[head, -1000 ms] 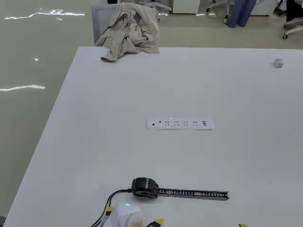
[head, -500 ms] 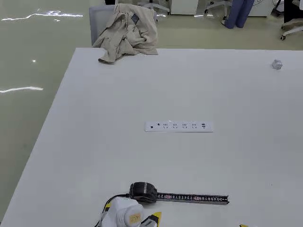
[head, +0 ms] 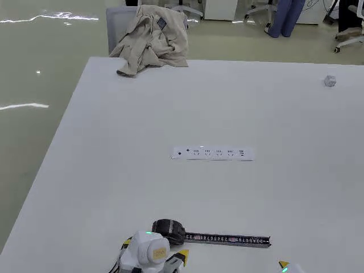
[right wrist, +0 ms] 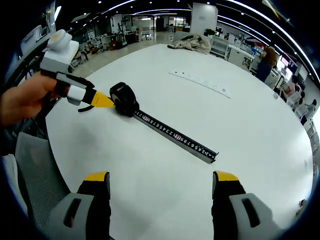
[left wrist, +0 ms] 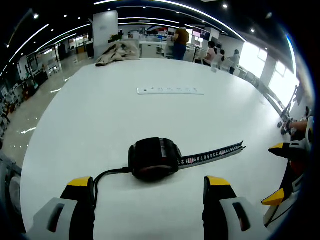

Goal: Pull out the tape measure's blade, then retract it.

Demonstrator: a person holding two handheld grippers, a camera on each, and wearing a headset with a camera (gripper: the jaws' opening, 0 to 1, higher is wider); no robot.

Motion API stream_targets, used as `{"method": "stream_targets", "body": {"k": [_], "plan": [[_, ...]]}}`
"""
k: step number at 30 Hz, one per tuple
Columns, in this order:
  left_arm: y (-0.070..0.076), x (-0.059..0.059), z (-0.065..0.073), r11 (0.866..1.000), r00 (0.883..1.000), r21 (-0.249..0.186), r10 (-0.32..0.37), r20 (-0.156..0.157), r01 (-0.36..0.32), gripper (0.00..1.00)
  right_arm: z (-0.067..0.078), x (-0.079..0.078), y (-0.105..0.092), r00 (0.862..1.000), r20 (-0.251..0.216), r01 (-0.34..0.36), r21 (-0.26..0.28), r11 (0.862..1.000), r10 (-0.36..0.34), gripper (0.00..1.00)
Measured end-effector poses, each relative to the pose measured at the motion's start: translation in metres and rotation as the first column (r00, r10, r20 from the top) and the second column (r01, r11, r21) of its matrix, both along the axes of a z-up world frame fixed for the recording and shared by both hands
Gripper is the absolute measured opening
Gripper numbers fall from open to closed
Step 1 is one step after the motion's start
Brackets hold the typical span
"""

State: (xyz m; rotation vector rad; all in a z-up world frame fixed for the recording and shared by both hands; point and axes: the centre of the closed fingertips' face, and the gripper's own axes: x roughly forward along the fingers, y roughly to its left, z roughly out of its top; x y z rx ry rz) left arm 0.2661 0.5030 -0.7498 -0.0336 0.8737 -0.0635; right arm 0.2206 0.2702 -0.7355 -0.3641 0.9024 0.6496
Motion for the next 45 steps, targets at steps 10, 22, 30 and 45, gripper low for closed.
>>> {"method": "stream_targets", "body": {"k": [10, 22, 30, 45], "plan": [[-0.003, 0.004, -0.008, 1.0, 1.0, 0.001, 0.001, -0.02, -0.001, 0.84, -0.011, 0.017, -0.006, 0.994, 0.021, -0.11, -0.033, 0.993, 0.11, 0.82], [0.0, 0.015, -0.012, 0.999, 0.999, -0.006, 0.035, -0.018, -0.035, 0.82, -0.03, 0.034, -0.016, 0.975, -0.006, -0.223, -0.082, 0.971, 0.224, 0.76], [-0.001, 0.023, -0.015, 0.999, 0.999, -0.013, 0.042, -0.017, -0.042, 0.81, -0.038, 0.047, -0.022, 0.964, -0.018, -0.267, -0.106, 0.958, 0.267, 0.72], [-0.007, 0.033, -0.022, 0.999, 0.999, -0.023, 0.047, -0.021, -0.047, 0.78, -0.044, 0.073, -0.035, 0.936, -0.031, -0.35, -0.158, 0.923, 0.349, 0.65]]}}
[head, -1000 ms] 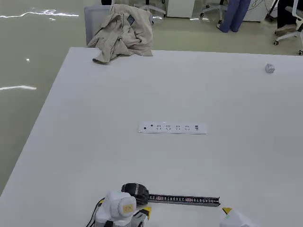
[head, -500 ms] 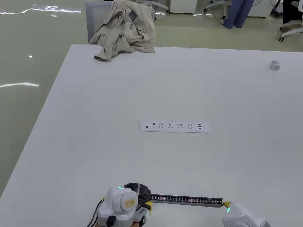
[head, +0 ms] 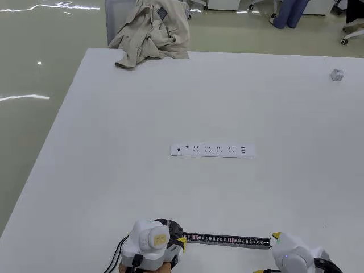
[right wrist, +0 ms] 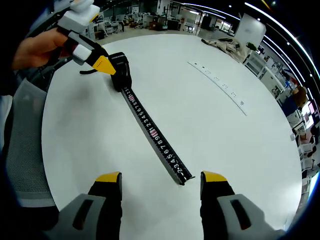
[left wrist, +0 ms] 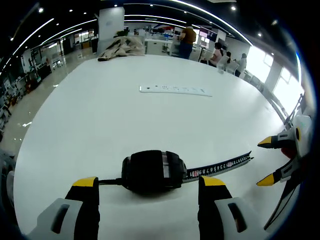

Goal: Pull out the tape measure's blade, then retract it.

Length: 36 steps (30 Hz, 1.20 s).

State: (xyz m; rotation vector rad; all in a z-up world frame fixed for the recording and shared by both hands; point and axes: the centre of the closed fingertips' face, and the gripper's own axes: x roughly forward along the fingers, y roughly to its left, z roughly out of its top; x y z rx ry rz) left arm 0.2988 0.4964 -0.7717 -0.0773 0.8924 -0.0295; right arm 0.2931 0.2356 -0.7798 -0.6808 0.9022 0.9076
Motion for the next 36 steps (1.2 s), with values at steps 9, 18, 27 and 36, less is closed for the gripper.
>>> {"method": "stream_targets", "body": {"k": [9, 18, 27, 36], "plan": [[-0.001, 0.004, -0.005, 1.0, 1.0, -0.003, 0.015, 0.006, -0.015, 0.76, -0.006, 0.01, -0.004, 0.998, 0.001, -0.059, -0.017, 0.998, 0.059, 0.6], [-0.004, 0.006, -0.01, 0.999, 1.0, -0.022, 0.029, 0.002, -0.029, 0.75, -0.013, 0.015, -0.008, 0.99, -0.022, -0.143, -0.037, 0.989, 0.142, 0.53], [-0.001, 0.007, -0.013, 0.999, 0.999, -0.028, 0.043, -0.004, -0.043, 0.73, -0.018, 0.021, -0.012, 0.984, -0.054, -0.173, -0.051, 0.984, 0.17, 0.51], [-0.001, 0.009, -0.013, 0.998, 0.999, -0.034, 0.05, -0.003, -0.05, 0.71, -0.023, 0.023, -0.015, 0.972, -0.08, -0.226, -0.055, 0.973, 0.221, 0.47]]}}
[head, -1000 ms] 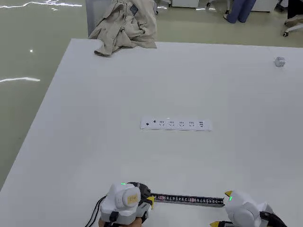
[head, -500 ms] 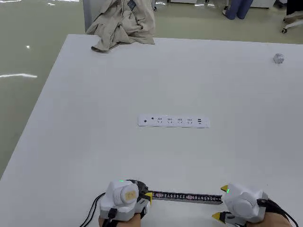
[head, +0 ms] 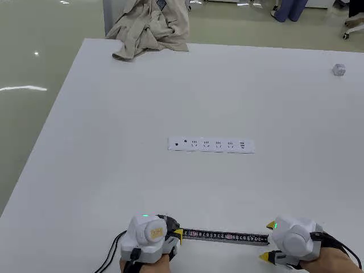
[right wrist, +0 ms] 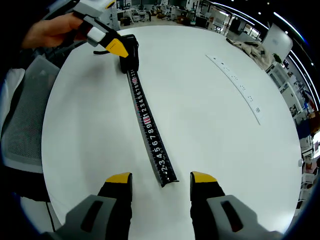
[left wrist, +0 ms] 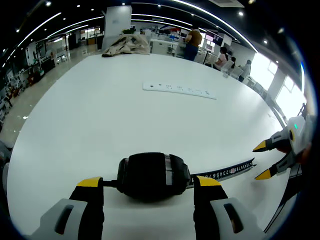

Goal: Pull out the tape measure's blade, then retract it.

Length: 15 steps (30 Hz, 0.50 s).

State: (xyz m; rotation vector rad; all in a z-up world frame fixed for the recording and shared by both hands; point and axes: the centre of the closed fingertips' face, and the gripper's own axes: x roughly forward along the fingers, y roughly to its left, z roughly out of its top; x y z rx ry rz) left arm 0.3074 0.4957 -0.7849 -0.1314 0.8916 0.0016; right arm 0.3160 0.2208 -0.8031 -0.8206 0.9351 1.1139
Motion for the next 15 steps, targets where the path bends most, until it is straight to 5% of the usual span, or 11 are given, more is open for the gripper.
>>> {"method": "stream_targets", "body": {"k": [15], "plan": [[0.001, 0.004, 0.0, 1.0, 1.0, -0.005, 0.005, 0.003, -0.005, 0.67, -0.012, 0.007, -0.009, 0.994, -0.043, -0.106, -0.042, 0.993, 0.105, 0.36]]}}
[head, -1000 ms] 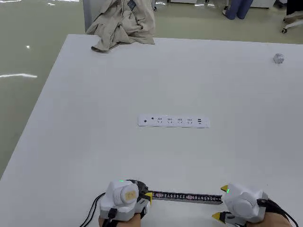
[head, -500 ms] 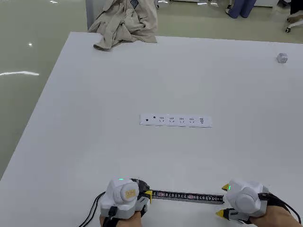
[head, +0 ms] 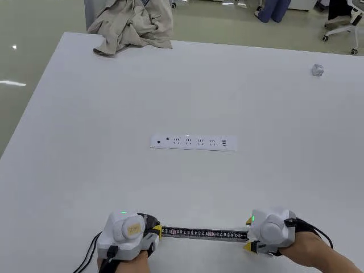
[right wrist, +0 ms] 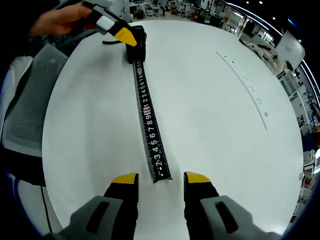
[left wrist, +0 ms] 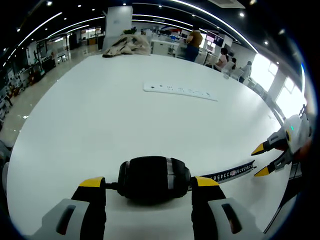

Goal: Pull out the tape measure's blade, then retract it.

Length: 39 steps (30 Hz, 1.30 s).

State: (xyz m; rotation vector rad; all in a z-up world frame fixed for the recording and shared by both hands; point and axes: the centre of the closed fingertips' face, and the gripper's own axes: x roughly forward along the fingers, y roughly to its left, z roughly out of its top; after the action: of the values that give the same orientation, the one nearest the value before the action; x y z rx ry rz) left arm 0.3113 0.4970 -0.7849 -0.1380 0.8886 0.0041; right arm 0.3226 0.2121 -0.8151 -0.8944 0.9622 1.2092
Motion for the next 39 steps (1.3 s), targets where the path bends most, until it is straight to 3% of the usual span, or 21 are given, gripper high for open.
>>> {"method": "stream_targets", "body": {"k": [2, 4, 17, 39], "plan": [[0.0, 0.001, -0.001, 1.0, 1.0, -0.001, 0.0, 0.002, 0.0, 0.67, -0.001, 0.001, 0.001, 1.0, 0.0, -0.028, -0.003, 1.0, 0.028, 0.33], [-0.001, 0.001, -0.001, 1.0, 1.0, -0.003, -0.001, 0.002, 0.001, 0.66, -0.001, 0.002, 0.004, 1.0, -0.017, -0.002, 0.017, 1.0, 0.002, 0.34], [-0.003, 0.002, -0.001, 1.0, 1.0, -0.015, -0.002, 0.006, 0.002, 0.63, -0.012, 0.001, 0.0, 0.997, -0.047, -0.056, -0.016, 0.998, 0.055, 0.3], [-0.006, 0.005, 0.0, 1.0, 1.0, -0.017, -0.005, 0.023, 0.005, 0.58, -0.012, 0.001, 0.002, 0.995, -0.06, -0.085, -0.01, 0.996, 0.084, 0.18]]}}
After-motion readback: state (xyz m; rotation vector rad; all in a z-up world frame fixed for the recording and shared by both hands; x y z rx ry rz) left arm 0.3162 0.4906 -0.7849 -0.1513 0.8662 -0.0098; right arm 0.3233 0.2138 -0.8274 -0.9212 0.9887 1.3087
